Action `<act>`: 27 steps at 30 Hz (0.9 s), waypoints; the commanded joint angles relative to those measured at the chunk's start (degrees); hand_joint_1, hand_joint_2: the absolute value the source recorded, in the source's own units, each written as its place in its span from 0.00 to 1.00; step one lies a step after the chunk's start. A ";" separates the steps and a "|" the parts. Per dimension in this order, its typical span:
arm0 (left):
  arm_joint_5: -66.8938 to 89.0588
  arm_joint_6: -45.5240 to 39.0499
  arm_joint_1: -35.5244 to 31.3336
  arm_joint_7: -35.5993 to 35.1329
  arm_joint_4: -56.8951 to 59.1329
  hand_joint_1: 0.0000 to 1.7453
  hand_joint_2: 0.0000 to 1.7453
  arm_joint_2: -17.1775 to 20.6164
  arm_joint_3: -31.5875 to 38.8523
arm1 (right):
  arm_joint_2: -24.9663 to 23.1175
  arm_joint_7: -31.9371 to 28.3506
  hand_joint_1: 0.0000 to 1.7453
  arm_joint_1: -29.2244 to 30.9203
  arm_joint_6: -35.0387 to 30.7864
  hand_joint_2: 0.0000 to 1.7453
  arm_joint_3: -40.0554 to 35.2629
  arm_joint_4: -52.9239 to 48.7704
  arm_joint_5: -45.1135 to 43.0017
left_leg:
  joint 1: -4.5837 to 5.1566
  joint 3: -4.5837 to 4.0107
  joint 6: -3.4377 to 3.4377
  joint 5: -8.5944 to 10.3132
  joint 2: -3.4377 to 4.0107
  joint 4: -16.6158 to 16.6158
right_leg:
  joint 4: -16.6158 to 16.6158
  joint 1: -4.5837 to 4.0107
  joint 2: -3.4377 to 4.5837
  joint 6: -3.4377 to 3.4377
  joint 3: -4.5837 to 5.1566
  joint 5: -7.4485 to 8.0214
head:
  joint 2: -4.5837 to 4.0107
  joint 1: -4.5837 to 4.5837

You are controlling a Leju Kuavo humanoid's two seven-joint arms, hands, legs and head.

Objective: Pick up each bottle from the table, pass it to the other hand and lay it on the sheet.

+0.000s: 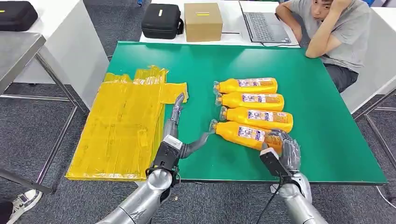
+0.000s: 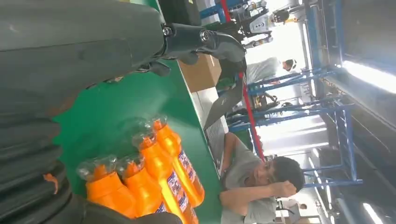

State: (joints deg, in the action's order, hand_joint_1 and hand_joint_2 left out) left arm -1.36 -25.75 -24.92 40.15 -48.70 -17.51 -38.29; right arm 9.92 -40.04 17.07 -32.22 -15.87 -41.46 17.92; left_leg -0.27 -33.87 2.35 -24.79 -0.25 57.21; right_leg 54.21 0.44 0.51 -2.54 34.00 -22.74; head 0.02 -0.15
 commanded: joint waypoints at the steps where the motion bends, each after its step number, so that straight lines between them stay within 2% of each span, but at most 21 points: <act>1: -0.20 0.10 -1.35 -0.15 0.13 0.00 1.00 2.42 -0.70 | -0.30 0.21 0.00 4.56 1.46 1.00 -3.81 10.65 3.53 | 0.07 0.31 -0.12 -0.09 0.15 -0.07 | 0.04 0.06 0.08 0.11 -0.21 -0.10 | -0.02 0.02; 4: 0.02 0.38 -0.96 -0.15 -0.36 0.00 1.00 2.74 -0.54 | 1.07 2.46 0.00 7.09 0.43 1.00 -4.99 12.43 8.37 | 0.05 0.25 -0.11 -0.09 0.18 -0.05 | 0.04 0.04 0.12 0.09 -0.16 -0.07 | 0.00 0.00; 5: 0.18 0.62 -0.88 -0.15 -0.59 0.00 1.00 2.76 -0.52 | 1.78 3.31 0.00 8.20 -2.01 1.00 -5.63 13.23 11.18 | 0.05 0.18 -0.08 -0.06 0.16 -0.05 | 0.02 0.04 0.11 0.06 -0.11 -0.04 | 0.00 0.00; 11: 0.24 0.65 -0.86 -0.15 -0.63 0.00 1.00 2.75 -0.48 | 1.79 3.66 0.00 8.51 -2.53 1.00 -5.60 13.54 11.79 | 0.04 0.18 -0.08 -0.05 0.08 -0.05 | 0.01 0.03 0.00 0.07 -0.13 -0.05 | 0.00 0.00; 16: 1.01 1.23 -1.21 -0.15 -0.57 0.00 1.00 2.42 -0.50 | 2.32 5.62 0.00 9.92 -4.90 1.00 -5.15 13.29 17.44 | 0.05 0.09 -0.06 -0.04 0.11 -0.03 | 0.03 0.04 0.04 0.06 -0.05 -0.03 | 0.00 0.00; 23: 1.13 1.34 -1.22 -0.15 -0.61 0.00 1.00 2.33 -0.57 | 2.35 6.31 0.00 10.02 -4.47 1.00 -4.86 12.95 18.57 | 0.04 0.10 -0.06 -0.03 0.07 -0.02 | 0.03 0.03 0.00 0.06 -0.07 -0.03 | 0.00 0.00; 27: 1.36 1.67 -1.65 -0.15 -0.40 0.00 1.00 2.23 -0.80 | 2.82 10.28 0.00 11.30 -2.13 1.00 -6.11 14.02 23.58 | 0.04 0.04 -0.04 -0.01 0.04 -0.02 | 0.03 0.03 -0.03 0.04 -0.02 -0.02 | 0.00 -0.02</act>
State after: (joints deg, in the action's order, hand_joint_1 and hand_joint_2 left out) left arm -0.24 -24.61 -24.57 40.15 -49.92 -17.03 -38.29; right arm 12.44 -33.66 24.22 -36.35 -19.43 -31.78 37.01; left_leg -0.27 -33.92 2.36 -24.77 -0.31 57.21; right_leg 54.22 0.44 0.41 -2.55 34.01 -22.74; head 0.02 -0.17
